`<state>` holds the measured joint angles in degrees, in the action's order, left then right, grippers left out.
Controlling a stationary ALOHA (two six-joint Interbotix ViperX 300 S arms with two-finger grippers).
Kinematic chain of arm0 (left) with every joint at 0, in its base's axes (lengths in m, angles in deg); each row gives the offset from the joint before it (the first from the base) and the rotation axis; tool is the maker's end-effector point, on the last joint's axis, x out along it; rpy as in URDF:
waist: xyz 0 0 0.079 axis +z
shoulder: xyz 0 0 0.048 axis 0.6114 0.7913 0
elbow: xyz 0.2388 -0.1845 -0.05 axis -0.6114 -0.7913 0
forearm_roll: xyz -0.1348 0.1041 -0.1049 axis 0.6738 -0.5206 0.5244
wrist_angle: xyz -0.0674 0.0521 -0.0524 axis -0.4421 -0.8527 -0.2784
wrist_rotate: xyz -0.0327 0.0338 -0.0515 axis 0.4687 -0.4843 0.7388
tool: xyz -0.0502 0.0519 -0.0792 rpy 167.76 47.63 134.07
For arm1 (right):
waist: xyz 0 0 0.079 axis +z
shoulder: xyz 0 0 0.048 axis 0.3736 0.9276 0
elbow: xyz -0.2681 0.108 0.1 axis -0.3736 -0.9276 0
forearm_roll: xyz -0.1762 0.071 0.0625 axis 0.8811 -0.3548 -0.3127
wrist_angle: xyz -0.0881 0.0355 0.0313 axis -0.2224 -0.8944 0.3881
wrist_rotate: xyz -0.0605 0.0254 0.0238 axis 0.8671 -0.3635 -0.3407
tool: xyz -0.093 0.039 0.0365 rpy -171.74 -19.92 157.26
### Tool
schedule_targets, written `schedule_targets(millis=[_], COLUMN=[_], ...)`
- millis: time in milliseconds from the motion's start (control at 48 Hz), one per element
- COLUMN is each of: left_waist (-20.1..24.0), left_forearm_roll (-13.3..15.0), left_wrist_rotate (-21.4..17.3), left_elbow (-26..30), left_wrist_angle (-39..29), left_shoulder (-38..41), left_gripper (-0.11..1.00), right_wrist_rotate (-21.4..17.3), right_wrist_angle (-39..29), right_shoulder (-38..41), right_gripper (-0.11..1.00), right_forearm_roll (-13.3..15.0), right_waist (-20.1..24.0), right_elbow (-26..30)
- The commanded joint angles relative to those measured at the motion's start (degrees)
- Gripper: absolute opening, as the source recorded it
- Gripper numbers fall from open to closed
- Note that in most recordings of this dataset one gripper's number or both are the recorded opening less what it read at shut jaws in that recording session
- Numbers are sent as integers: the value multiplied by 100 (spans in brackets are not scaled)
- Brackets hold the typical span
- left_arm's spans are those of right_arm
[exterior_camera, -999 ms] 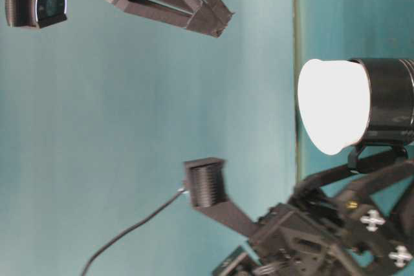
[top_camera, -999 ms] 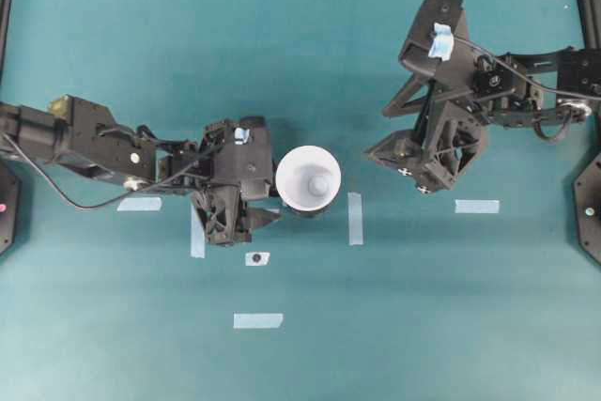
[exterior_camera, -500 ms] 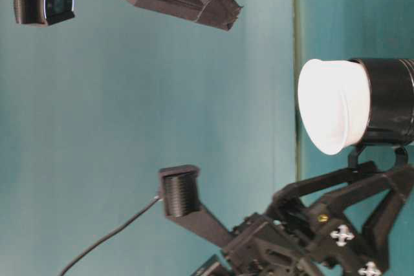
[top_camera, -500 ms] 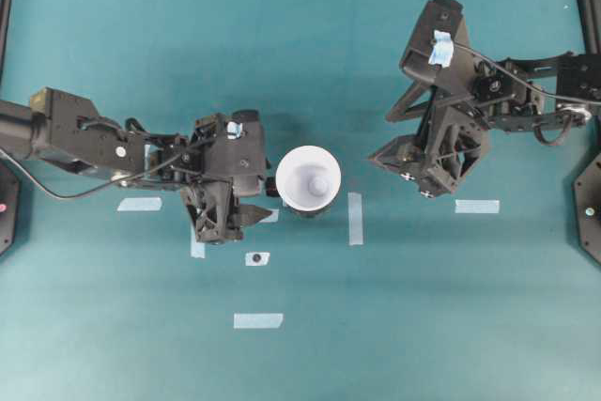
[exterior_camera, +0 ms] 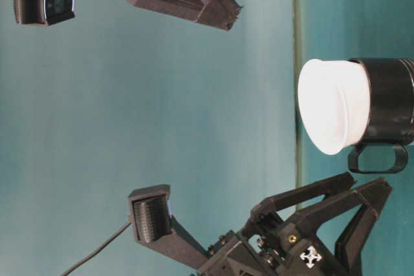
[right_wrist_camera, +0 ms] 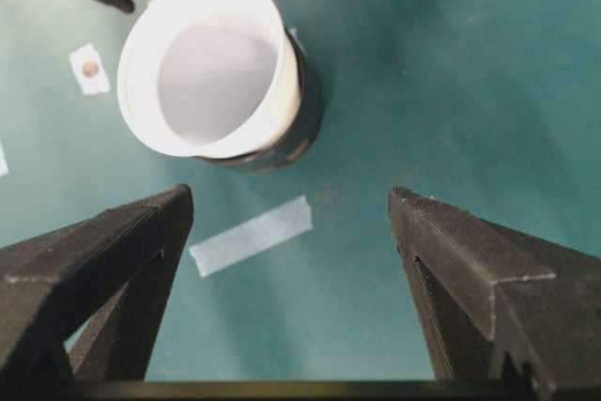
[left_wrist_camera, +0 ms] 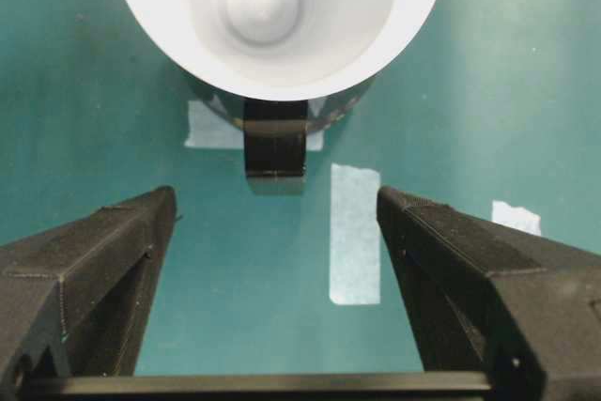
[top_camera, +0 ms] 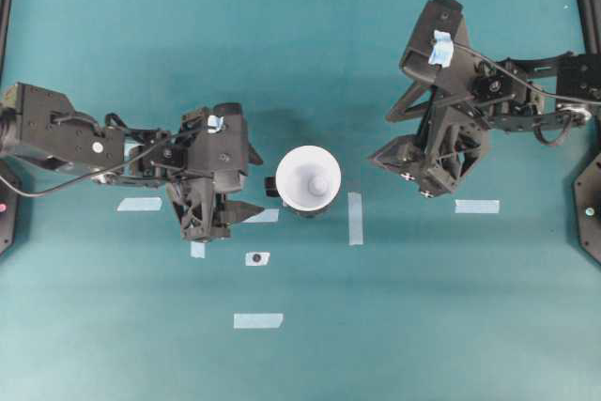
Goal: Holding the cup holder with the left arm, the right arm places the cup into the cup holder.
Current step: 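Open the left gripper and pull it back from the holder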
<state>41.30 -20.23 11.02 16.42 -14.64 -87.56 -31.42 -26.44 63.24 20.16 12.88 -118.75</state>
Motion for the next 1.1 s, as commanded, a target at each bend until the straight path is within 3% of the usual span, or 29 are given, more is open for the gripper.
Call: schedule_targets(millis=[0, 1083], left_waist=[-9, 35], left_forearm_roll=[-18, -18], left_wrist_rotate=[18, 79], left_elbow=[44, -229], left_wrist_angle=[26, 53], left_shoulder=[-167, -624], left_gripper=[90, 90], right_wrist_rotate=[-53, -35], right_wrist_angle=[35, 264], right_shoulder=[-114, -167], right_gripper=[91, 91], right_forearm_roll=[-9, -9], right_waist=[18, 26], right_elbow=[44, -18])
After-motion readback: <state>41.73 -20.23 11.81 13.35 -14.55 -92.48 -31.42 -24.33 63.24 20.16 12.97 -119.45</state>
